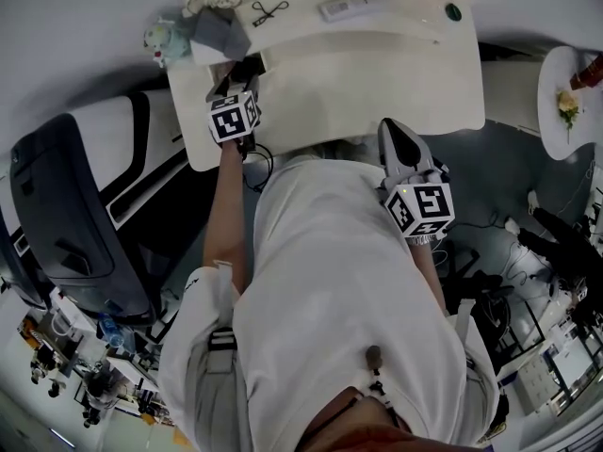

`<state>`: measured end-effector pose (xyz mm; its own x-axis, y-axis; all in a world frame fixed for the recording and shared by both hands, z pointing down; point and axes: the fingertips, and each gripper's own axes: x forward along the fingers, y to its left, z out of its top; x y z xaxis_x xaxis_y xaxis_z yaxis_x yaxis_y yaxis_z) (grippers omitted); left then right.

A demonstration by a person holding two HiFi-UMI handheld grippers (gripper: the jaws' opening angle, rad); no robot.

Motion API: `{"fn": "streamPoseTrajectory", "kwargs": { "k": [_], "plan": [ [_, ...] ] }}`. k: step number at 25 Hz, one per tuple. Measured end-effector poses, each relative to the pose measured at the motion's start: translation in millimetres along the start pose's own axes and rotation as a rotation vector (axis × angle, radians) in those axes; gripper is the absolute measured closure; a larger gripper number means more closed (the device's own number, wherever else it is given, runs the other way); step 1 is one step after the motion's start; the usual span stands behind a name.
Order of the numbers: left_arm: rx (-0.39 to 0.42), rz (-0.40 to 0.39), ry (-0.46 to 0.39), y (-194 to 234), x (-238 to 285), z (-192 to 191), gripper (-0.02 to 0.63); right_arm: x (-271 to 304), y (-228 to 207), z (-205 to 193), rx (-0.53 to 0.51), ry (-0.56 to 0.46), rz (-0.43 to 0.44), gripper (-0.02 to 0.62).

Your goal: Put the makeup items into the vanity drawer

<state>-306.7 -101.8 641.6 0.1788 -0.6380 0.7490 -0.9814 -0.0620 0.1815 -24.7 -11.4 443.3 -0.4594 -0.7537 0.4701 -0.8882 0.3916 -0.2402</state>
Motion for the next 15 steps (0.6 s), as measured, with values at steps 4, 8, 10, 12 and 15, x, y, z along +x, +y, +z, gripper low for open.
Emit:
{"fn": "streamPoseTrajectory", "kwargs": {
  "k": [4, 8, 10, 12, 15],
  "plan": [
    [0.003, 0.042, -0.04, 3.6, -14.8, 1.7, 0.479, 1.7, 0.4, -0.9, -0.002, -0.003, 0.025, 0.588],
    [0.0, 0.087, -0.077, 0.9, -32.6, 0.2, 0.592, 2.2, -2.5, 0.5, 0.0, -0.015, 0.063, 0.588],
    [0.001, 0.094, -0.087, -5.3, -41.0, -0.8, 0.601, 2.4, -2.1, 1.5, -0.006, -0.015, 0.096, 0.588],
    [0.003, 0.082, -0.111, -16.4, -50.9, 0.0, 0.601, 1.3, -1.3, 1.2, -0.017, -0.013, 0.131, 0.588],
    [0.008, 0.055, -0.168, -39.9, -70.3, 3.4, 0.601, -4.4, -6.1, 2.7, -0.02, -0.024, 0.165, 0.588]
  ]
}}
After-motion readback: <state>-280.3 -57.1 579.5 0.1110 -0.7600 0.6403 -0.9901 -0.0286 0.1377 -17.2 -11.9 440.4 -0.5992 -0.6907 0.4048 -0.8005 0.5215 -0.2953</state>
